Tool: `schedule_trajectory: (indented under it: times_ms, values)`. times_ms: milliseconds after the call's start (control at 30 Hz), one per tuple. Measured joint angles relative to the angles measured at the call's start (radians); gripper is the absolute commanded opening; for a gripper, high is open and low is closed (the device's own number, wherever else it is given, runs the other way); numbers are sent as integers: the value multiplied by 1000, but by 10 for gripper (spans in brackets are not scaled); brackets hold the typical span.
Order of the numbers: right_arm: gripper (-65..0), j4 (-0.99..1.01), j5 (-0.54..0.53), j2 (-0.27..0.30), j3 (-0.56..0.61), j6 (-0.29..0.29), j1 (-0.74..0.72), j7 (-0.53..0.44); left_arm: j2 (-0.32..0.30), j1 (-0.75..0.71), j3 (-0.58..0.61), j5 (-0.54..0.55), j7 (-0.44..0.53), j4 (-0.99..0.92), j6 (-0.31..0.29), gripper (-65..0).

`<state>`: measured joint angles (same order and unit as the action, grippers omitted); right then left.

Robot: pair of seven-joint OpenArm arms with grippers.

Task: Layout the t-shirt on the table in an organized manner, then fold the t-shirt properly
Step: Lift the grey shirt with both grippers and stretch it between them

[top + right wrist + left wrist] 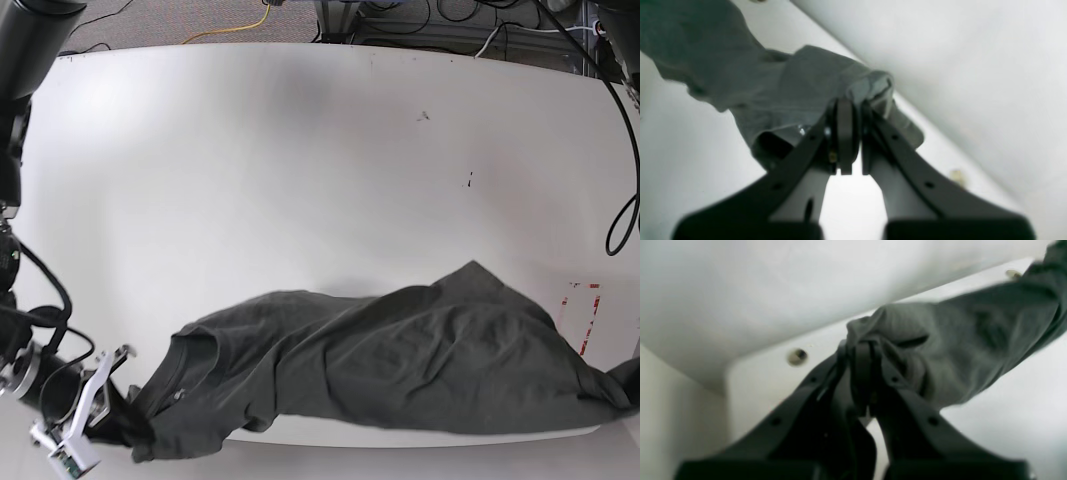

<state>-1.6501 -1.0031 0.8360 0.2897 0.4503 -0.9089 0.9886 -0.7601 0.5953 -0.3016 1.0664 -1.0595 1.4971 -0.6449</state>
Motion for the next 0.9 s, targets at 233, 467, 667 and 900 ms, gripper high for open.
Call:
schedule_trajectory:
  times_ms: [233,467,667,900]
  values:
    - [-644,110,-5,17,119,60,-259,-19,-62,183,96,0,1,-10,-8,-647]
    - [-644,240,140,25,158,154,-370,-21,-77,319,120,12,13,-144,-11,-647]
    - [-644,271,296,1,158,252,-360,-19,-76,313,119,-8,0,-222,-7,-647]
    - [-644,270,316,-5,161,258,-357,-26,-76,311,120,2,1,-219,-11,-647]
